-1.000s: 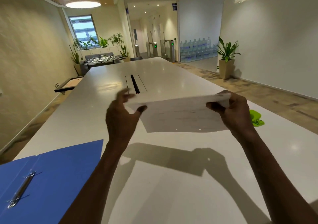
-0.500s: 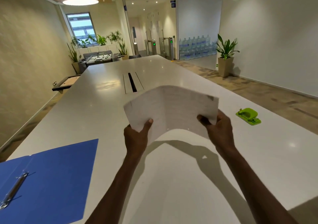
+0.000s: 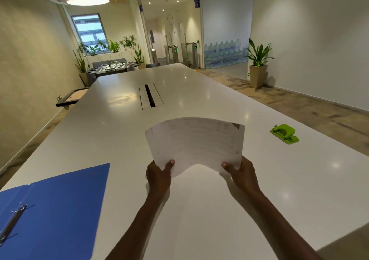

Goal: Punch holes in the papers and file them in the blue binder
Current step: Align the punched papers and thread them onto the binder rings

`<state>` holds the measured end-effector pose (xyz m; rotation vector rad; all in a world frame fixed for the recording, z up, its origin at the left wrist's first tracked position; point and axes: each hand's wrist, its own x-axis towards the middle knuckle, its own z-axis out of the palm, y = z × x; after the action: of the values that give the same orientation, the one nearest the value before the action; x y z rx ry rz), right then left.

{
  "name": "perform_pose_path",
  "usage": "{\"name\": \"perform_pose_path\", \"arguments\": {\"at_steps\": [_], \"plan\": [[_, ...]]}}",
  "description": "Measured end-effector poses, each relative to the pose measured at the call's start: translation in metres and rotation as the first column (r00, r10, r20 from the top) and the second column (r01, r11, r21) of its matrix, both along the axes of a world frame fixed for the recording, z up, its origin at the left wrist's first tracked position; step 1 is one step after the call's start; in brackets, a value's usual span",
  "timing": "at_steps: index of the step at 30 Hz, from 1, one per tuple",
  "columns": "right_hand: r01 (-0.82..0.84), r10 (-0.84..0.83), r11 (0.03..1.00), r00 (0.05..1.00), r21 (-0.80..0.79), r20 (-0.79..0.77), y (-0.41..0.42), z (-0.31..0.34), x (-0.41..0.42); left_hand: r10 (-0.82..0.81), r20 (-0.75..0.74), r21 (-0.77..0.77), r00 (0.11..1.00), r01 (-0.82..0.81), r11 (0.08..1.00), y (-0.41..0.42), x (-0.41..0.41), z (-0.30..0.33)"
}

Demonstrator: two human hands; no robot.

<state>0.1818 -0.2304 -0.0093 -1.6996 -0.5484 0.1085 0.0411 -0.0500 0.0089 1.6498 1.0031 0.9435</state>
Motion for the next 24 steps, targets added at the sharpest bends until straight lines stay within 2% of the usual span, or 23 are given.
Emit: {"name": "perform_pose_path", "arguments": {"at_steps": [3,6,8,10,12,15,17,20,24], "plan": [[0.083,-0.083,0.997,0.996,0.004,0.016,0.002,0.010,0.008,-0.004,-0.053,0.176,0.999,0.014,0.984,0.012,0.000,0.018],[0.173,-0.174,0.985,0.983,0.024,0.064,0.005,0.033,0.016,-0.020,-0.073,0.391,0.997,0.048,0.919,0.022,0.001,0.050],[0.260,-0.259,0.965,0.947,0.021,0.191,0.003,0.054,0.019,-0.060,-0.090,0.532,0.994,0.099,0.841,0.026,0.001,0.071],[0.336,-0.311,0.942,0.866,0.005,0.391,0.000,0.073,0.019,-0.077,-0.116,0.647,0.990,0.134,0.750,0.029,0.000,0.090],[0.372,-0.307,0.928,0.757,0.006,0.577,-0.002,0.092,0.017,-0.075,-0.139,0.738,0.987,0.154,0.657,0.030,0.000,0.107],[0.348,-0.226,0.937,0.683,-0.037,0.694,0.001,0.113,0.015,-0.066,-0.216,0.815,0.974,0.217,0.537,0.026,-0.001,0.130],[0.264,-0.145,0.962,0.695,-0.062,0.705,0.005,0.120,0.015,-0.071,-0.269,0.839,0.961,0.270,0.472,0.021,-0.002,0.141],[0.094,-0.038,0.994,0.791,-0.060,0.610,0.007,0.124,0.013,-0.050,-0.320,0.863,0.946,0.313,0.396,0.014,-0.005,0.150],[0.069,-0.023,0.996,0.819,-0.060,0.573,0.008,0.118,0.011,-0.031,-0.324,0.875,0.946,0.312,0.371,0.016,-0.007,0.154]]}}
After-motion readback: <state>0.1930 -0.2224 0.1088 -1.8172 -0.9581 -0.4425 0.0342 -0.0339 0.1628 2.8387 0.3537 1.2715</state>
